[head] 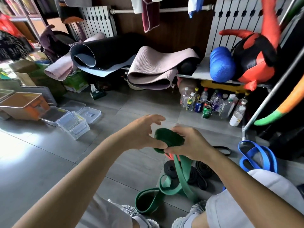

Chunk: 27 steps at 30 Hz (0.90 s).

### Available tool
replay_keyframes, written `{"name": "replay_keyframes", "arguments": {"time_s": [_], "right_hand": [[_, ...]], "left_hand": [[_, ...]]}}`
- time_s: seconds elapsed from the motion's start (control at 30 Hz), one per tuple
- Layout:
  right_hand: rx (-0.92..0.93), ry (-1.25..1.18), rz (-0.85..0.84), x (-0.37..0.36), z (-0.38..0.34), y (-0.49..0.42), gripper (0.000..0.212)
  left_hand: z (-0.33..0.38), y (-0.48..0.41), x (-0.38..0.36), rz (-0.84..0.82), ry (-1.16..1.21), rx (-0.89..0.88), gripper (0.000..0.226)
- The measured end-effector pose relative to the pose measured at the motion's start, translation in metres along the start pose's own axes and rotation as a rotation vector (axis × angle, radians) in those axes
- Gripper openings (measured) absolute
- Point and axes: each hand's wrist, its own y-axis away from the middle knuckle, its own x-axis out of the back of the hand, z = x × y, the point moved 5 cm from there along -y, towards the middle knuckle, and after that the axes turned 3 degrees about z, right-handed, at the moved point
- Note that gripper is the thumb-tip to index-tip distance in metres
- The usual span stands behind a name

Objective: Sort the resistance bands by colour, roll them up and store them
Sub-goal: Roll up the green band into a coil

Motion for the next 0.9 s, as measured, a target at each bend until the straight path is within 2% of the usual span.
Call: {"name": "replay_keyframes", "arguments": {"time_s": [0.1, 0.17, 0.33, 0.4, 0.57, 0.63, 0.7, 0.9], "right_hand": [[0.001, 0.077, -0.034, -0.005, -0.005, 0.000, 0.036], [-0.019, 0.061, -0.023, -0.002, -0.004, 0.001, 0.040], [-0.038, -0.025, -0.049, 0.004, 0.007, 0.006, 0.058], [-0.009, -0.097, -0.036, 0.004, 0.008, 0.009, 0.056], [0.005, -0.452, 0.006, 0.002, 0.009, 0.008, 0.057], [0.007, -0.443, 0.015, 0.003, 0.008, 0.008, 0.055], [0.013, -0.325, 0.018, 0.005, 0.006, 0.009, 0.053], [-0.020, -0.071, 0.021, 0.006, 0.008, 0.009, 0.050]], "left_hand": [[0.014, -0.004, 0.001, -0.111, -0.311, -0.030, 0.052], [0.014, -0.006, 0.001, -0.096, -0.311, -0.036, 0.043], [-0.001, -0.006, 0.001, 0.012, 0.125, -0.055, 0.031], [-0.005, -0.005, 0.000, 0.073, 0.296, -0.041, 0.036], [-0.012, 0.001, -0.005, 0.156, 0.572, -0.072, 0.037], [-0.020, 0.003, -0.008, 0.167, 0.665, -0.054, 0.039], [-0.024, 0.004, -0.006, 0.169, 0.639, -0.052, 0.042], [-0.015, 0.005, 0.010, 0.163, 0.257, -0.085, 0.040]]}}
